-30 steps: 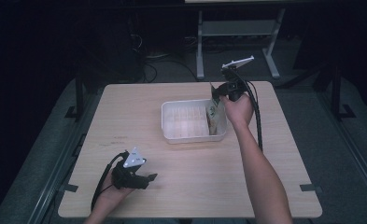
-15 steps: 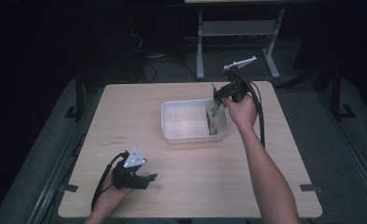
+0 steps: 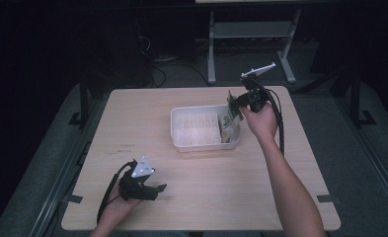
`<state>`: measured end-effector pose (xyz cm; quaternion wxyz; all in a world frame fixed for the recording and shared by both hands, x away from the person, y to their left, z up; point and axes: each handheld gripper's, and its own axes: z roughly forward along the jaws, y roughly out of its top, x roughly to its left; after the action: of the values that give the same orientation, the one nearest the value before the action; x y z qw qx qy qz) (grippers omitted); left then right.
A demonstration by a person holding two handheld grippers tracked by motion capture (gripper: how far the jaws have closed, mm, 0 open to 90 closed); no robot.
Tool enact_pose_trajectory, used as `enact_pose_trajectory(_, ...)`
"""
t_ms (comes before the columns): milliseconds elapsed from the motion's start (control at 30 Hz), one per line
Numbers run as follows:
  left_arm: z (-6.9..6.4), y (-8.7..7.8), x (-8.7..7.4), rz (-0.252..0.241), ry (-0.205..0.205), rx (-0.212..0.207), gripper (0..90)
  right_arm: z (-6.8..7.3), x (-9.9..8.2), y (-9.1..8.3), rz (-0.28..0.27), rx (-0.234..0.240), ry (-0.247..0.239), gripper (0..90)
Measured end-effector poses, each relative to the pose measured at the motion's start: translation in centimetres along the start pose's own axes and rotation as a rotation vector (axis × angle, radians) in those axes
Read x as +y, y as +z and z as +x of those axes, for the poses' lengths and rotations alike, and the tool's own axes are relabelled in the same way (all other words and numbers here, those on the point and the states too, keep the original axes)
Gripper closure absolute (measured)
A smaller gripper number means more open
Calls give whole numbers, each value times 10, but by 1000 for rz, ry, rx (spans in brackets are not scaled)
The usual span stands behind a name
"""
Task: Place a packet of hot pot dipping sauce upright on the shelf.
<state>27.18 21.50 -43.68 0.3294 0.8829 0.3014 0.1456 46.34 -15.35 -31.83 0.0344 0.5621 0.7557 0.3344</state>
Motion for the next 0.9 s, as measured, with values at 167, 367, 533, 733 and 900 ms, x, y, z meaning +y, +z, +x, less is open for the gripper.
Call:
enact_pose_trajectory(167, 0, 0, 0, 3, 0, 0, 305, 1, -2, -1, 0, -4, -16, 789)
enact_pose_trajectory(367, 1, 0, 0, 0, -3, 3, 305, 3, -3, -1, 7, -1, -21, 766)
enact_pose_trajectory(533, 1, 0, -1, 0, -6, 4, 304, 3, -4, 0, 16, 4, -29, 723)
enact_pose_trajectory(733, 2, -1, -1, 0, -8, 7, 303, 0, -6, -1, 17, 18, -31, 706)
enact_pose_trajectory(900, 3, -1, -1, 0, -7, 9, 302, -1, -8, -4, 17, 21, -33, 680)
